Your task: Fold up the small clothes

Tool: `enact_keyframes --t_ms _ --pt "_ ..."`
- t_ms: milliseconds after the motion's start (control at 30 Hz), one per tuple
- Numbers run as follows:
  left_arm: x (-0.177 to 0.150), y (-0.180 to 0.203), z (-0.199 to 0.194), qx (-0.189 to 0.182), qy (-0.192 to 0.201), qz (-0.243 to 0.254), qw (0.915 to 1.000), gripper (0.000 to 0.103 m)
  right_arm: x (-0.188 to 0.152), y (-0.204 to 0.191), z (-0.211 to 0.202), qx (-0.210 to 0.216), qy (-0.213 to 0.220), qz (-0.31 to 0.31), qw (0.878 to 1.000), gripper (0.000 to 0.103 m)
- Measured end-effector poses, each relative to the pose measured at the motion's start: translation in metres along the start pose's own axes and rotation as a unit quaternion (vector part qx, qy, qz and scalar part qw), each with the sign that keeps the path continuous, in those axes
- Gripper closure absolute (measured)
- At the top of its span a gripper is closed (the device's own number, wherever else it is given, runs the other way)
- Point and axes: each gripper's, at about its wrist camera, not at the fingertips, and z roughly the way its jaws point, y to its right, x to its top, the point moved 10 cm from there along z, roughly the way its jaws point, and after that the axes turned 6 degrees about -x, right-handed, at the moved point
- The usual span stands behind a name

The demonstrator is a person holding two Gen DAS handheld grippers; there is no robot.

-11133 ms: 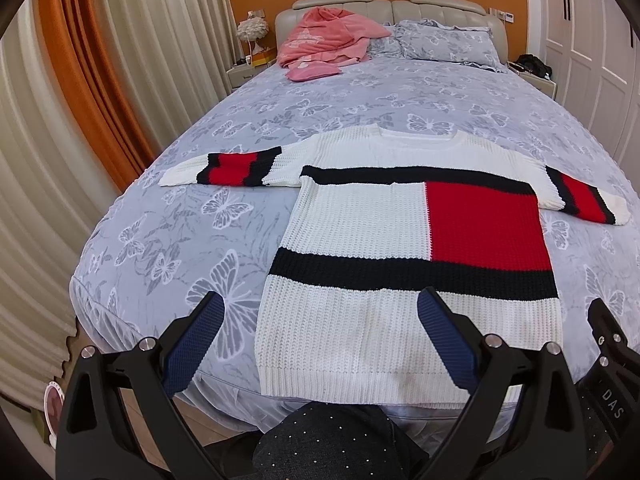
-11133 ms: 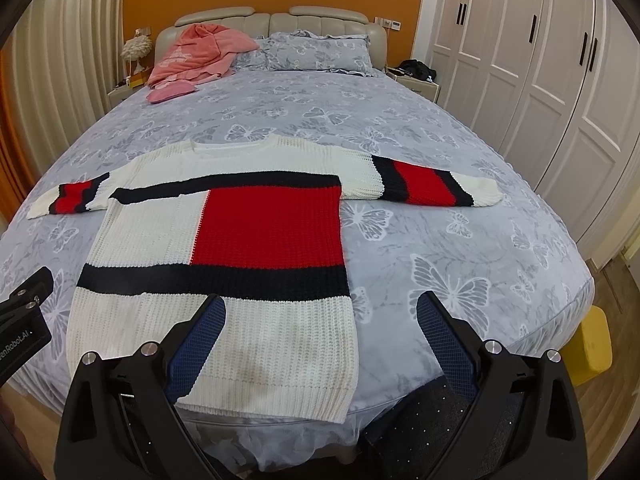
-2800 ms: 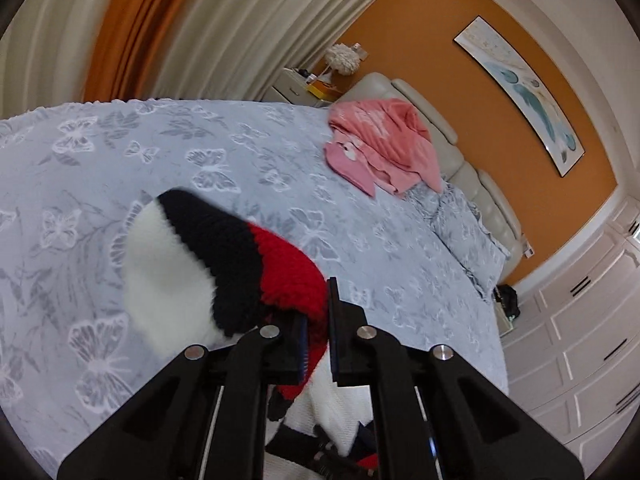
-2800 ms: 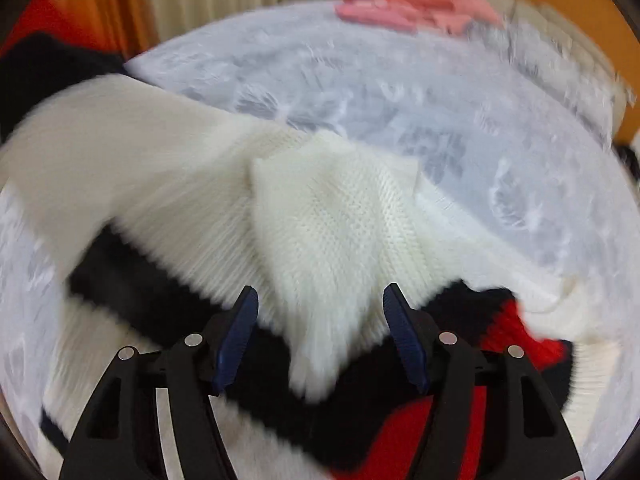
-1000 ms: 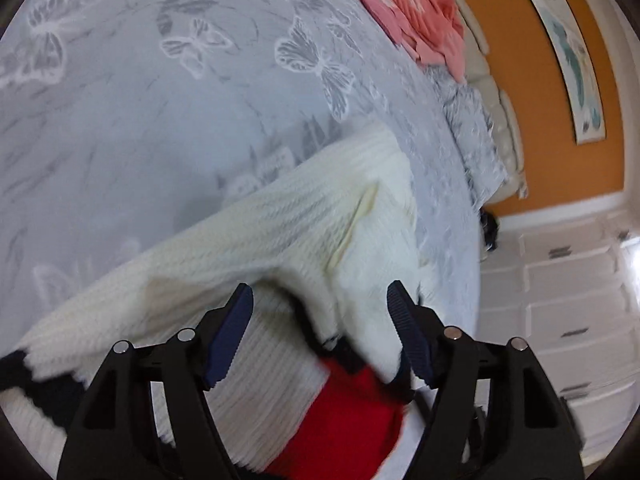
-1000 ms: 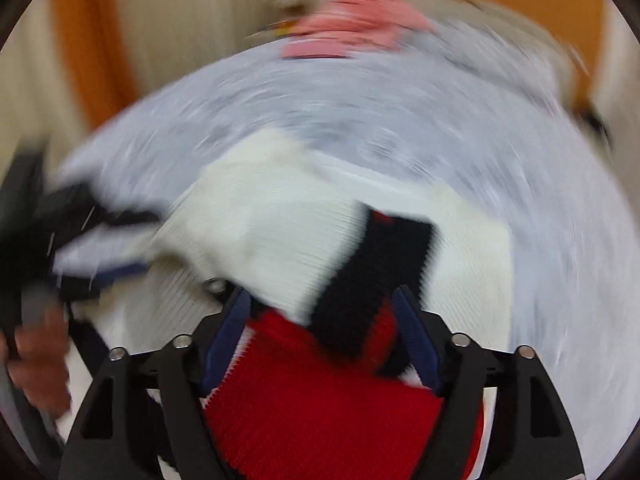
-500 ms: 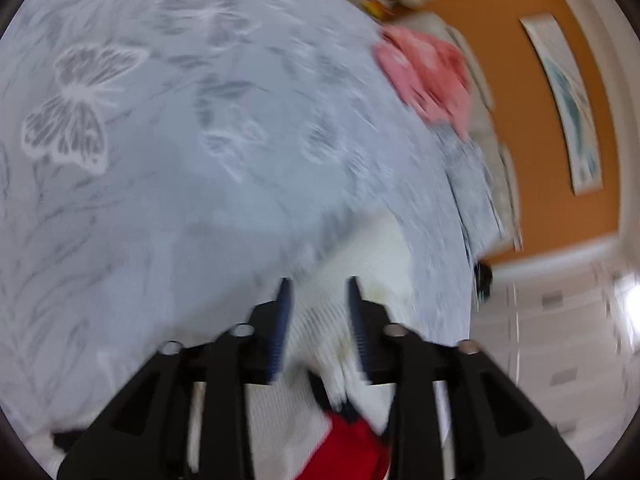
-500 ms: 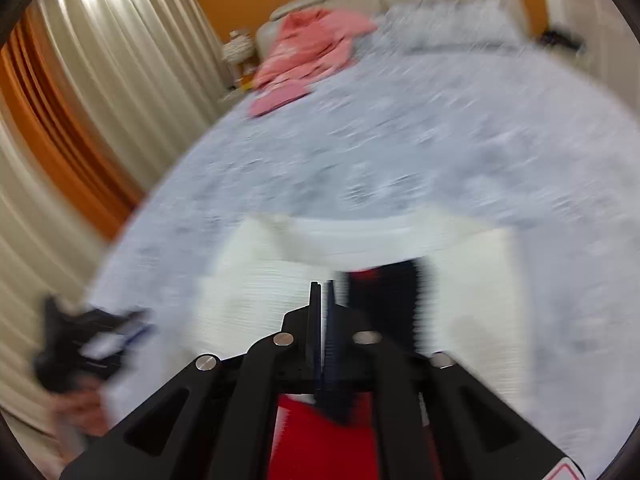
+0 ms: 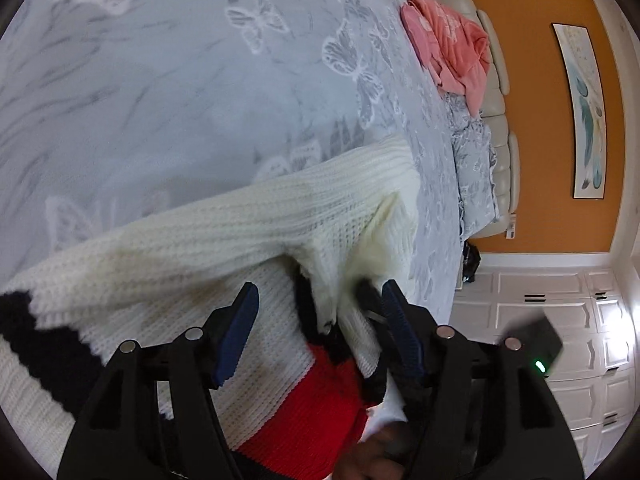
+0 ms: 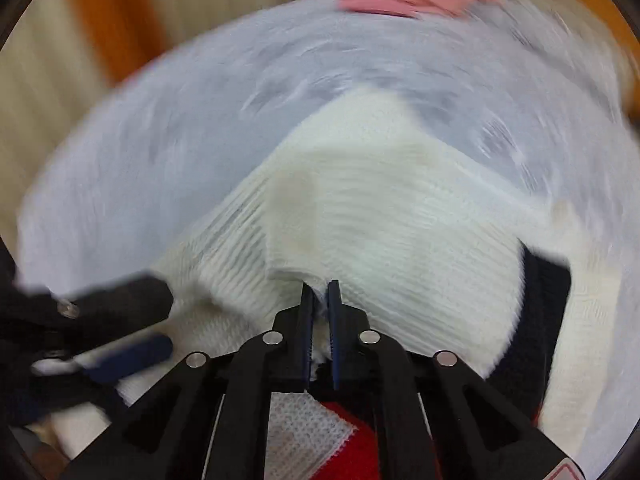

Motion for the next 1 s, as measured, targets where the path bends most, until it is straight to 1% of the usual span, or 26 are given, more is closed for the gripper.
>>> enact_keyframes --t_ms 33,67,133,200,233,267,300,333,367,433,467,500,533,567,600,633,700,733,767,800,833,867,900,933,967,1000 --pt "0.002 0.001 0.003 0.0 0.0 0.003 1.0 0.041 0.005 0.017 -0.017 0.02 0.018 0.045 0.999 0.098" --pt "0.006 0.004 0.009 -0.002 0.001 0.004 1.0 0.038 0.009 0.043 -0.04 0.048 0.043 0.107 0.992 0.098" --pt "0.013 0.011 0.024 -0.003 0.004 -0.001 1.0 0.037 0.006 0.089 -0.072 0.071 0.074 0.193 0.976 0.098" --pt "0.02 0.014 0.034 -0.004 0.015 -0.012 0.9998 0.038 -0.006 0.142 -0.103 0.052 0.109 0.254 0.96 0.098" --pt "0.025 0.015 0.037 -0.003 0.023 -0.014 0.9996 0.043 -0.013 0.163 -0.111 0.034 0.116 0.271 0.955 0.098" --pt "0.028 0.017 0.036 0.0 0.028 -0.012 0.9995 0.055 -0.023 0.186 -0.113 0.004 0.11 0.278 0.954 0.098" --pt "0.033 0.018 0.036 0.005 0.036 -0.009 0.9993 0.071 -0.03 0.201 -0.111 -0.027 0.1 0.277 0.955 0.097" --pt "0.039 0.02 0.033 0.007 0.044 -0.007 0.999 0.077 -0.034 0.211 -0.107 -0.051 0.089 0.269 0.958 0.097" --pt "0.051 0.024 0.023 -0.006 0.064 -0.006 0.9979 0.085 -0.032 0.214 -0.102 -0.061 0.082 0.257 0.961 0.097" --pt "0.067 0.028 0.005 -0.015 0.097 -0.001 0.9952 0.088 -0.019 0.205 -0.107 -0.043 0.1 0.243 0.964 0.097" --pt "0.077 0.027 -0.008 -0.014 0.121 0.002 0.9925 0.088 -0.004 0.191 -0.122 -0.008 0.135 0.231 0.964 0.098" --pt "0.083 0.023 -0.018 -0.007 0.139 0.009 0.9902 0.091 -0.001 0.187 -0.13 0.003 0.146 0.225 0.963 0.098" --pt "0.088 0.019 -0.028 0.004 0.156 0.021 0.9876 0.091 0.0 0.183 -0.135 0.004 0.155 0.215 0.964 0.098" --pt "0.091 0.009 -0.035 0.025 0.164 0.029 0.9857 0.091 -0.011 0.183 -0.134 -0.004 0.151 0.206 0.967 0.098" --pt "0.092 -0.003 -0.039 0.043 0.163 0.028 0.9854 0.092 -0.03 0.189 -0.121 -0.011 0.129 0.208 0.97 0.098" --pt "0.091 -0.015 -0.042 0.059 0.162 0.022 0.9847 0.092 -0.051 0.201 -0.1 -0.025 0.096 0.218 0.971 0.098" --pt "0.086 -0.044 -0.047 0.104 0.153 0.014 0.9826 0.093 -0.091 0.222 -0.062 -0.078 0.021 0.206 0.975 0.096" --pt "0.083 -0.049 -0.047 0.107 0.147 0.011 0.9833 0.093 -0.108 0.229 -0.052 -0.094 -0.001 0.199 0.976 0.094" --pt "0.077 -0.052 -0.047 0.102 0.131 0.006 0.986 0.092 -0.111 0.234 -0.06 -0.091 0.018 0.207 0.974 0.086" --pt "0.072 -0.048 -0.048 0.095 0.12 0.007 0.9882 0.092 -0.11 0.237 -0.069 -0.096 0.024 0.211 0.972 0.077" --pt "0.067 -0.041 -0.049 0.082 0.109 0.011 0.9906 0.089 -0.109 0.24 -0.076 -0.104 0.027 0.212 0.971 0.074" --pt "0.058 -0.026 -0.049 0.059 0.094 0.021 0.9936 0.08 -0.102 0.242 -0.086 -0.106 0.038 0.215 0.97 0.07" --pt "0.05 -0.014 -0.047 0.044 0.079 0.032 0.9954 0.066 -0.096 0.244 -0.091 -0.101 0.046 0.215 0.97 0.068" --pt "0.044 -0.001 -0.042 0.035 0.067 0.04 0.9964 0.057 -0.091 0.243 -0.095 -0.098 0.05 0.214 0.971 0.066" --pt "0.035 0.012 -0.032 0.028 0.049 0.045 0.9974 0.038 -0.086 0.244 -0.093 -0.1 0.051 0.215 0.97 0.058" --pt "0.03 0.019 -0.021 0.023 0.034 0.045 0.9981 0.028 -0.085 0.246 -0.092 -0.1 0.049 0.219 0.97 0.046"
